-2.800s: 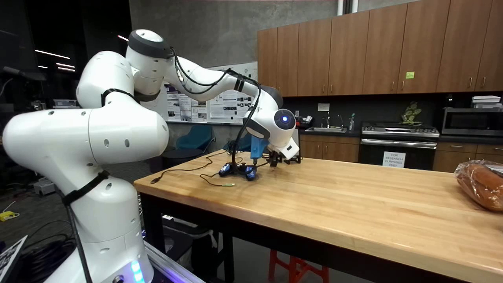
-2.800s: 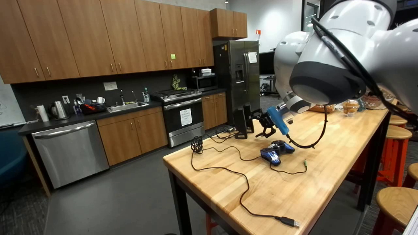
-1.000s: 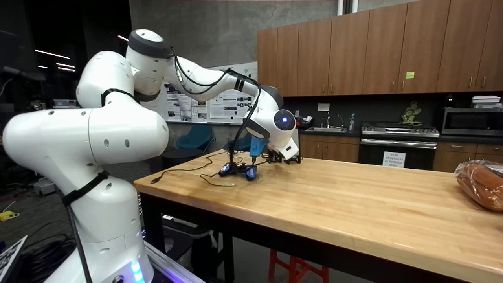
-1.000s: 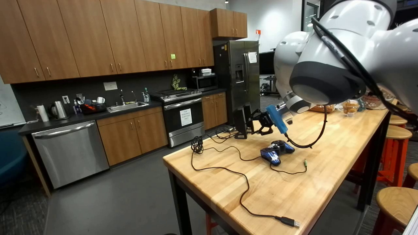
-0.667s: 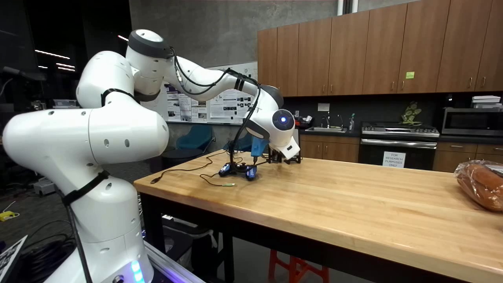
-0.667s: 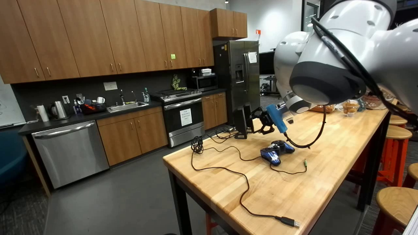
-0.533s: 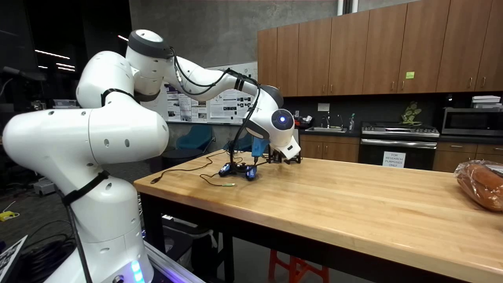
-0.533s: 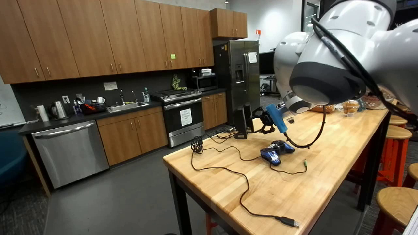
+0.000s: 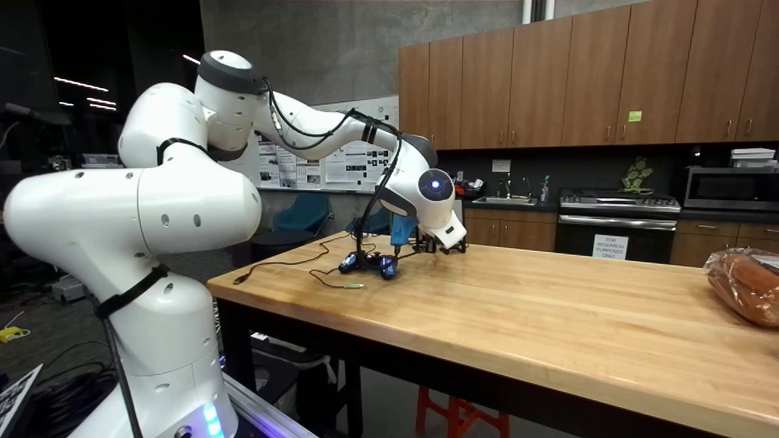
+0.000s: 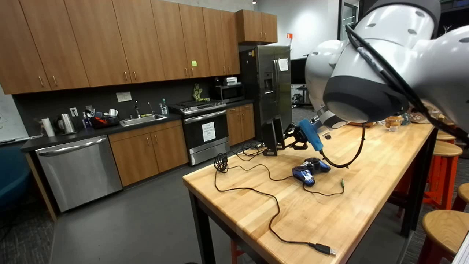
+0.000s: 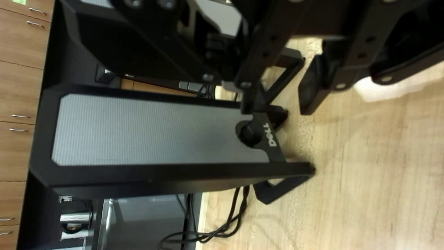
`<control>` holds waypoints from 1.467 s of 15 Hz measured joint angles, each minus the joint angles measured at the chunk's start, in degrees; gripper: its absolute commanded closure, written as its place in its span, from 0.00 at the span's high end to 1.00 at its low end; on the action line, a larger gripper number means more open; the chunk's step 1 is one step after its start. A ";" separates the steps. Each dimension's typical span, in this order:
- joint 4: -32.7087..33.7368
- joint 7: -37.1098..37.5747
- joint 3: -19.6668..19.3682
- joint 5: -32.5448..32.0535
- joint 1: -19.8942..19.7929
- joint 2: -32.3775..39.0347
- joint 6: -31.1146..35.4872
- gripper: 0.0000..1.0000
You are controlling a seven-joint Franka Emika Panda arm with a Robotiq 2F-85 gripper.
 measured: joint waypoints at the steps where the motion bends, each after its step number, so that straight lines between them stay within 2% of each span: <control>1: 0.00 0.00 0.00 -0.02 0.06 -0.04 0.00 0.33; 3: 0.00 0.00 0.00 -0.10 0.12 -0.05 0.00 0.49; 4: 0.00 0.00 0.00 -0.15 0.13 -0.05 -0.01 0.46; 5: 0.00 0.00 0.00 -0.19 0.14 -0.05 -0.02 0.34; 6: 0.00 0.00 0.00 -0.23 0.15 -0.05 -0.04 0.16; 7: 0.00 0.00 0.00 -0.27 0.17 -0.05 -0.05 0.15; 9: 0.00 0.00 0.00 -0.35 0.22 -0.05 -0.06 0.02; 11: 0.00 0.00 0.00 -0.41 0.30 -0.05 -0.07 0.10; 12: 0.00 0.00 0.00 -0.47 0.33 -0.05 -0.10 0.31; 13: 0.00 0.00 0.00 -0.54 0.35 -0.05 -0.14 0.35; 14: 0.00 0.00 0.00 -0.64 0.35 -0.05 -0.20 0.35; 16: 0.00 0.00 0.00 -1.00 0.35 -0.05 -0.35 0.52; 18: 0.00 0.00 0.00 -1.51 0.35 -0.05 -0.59 0.65; 20: 0.00 0.00 0.00 -2.08 0.35 -0.05 -0.79 0.69; 22: 0.00 0.00 0.00 -2.57 0.35 -0.05 -0.97 0.69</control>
